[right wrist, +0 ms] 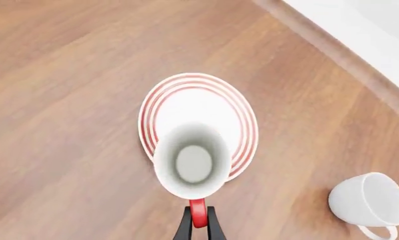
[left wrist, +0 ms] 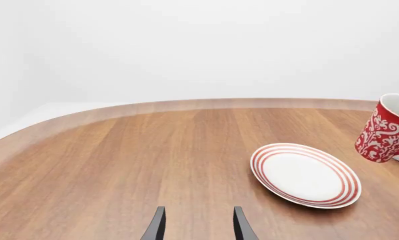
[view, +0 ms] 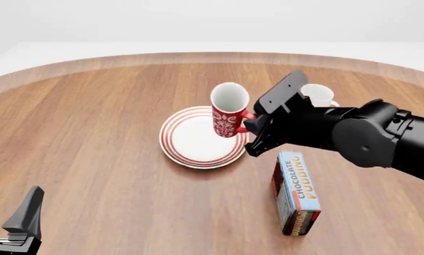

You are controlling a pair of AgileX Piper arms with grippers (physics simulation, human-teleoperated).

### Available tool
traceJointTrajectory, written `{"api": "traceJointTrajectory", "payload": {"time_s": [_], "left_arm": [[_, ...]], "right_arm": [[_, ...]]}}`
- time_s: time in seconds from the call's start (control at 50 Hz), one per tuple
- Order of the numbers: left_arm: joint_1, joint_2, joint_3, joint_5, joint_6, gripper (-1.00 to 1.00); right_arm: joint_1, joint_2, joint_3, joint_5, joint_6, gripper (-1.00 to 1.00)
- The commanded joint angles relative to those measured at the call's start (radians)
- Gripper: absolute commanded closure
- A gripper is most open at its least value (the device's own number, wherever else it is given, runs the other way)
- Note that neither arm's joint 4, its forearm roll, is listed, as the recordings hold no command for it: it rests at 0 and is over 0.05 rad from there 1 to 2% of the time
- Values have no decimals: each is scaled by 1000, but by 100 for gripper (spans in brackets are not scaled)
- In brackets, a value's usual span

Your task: Pick up the red mug and put it on the plate

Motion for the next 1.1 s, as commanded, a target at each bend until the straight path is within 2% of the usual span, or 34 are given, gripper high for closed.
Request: {"api": "traceJointTrajectory", "payload": {"time_s": [0.02,0.22,0.62,1.1], "left_arm": [[0,0,0,0,0,-100],[0,0,0,0,0,-100],[0,0,0,0,0,-100],[0,0,0,0,0,-100]], "right_arm": [[-24,90,-68,-41,-14,100],[-39,177,-141,-62,-33,100],[-45,311,-202,-120,-43,100],[-31,438,-252,-194,-9,100]]}}
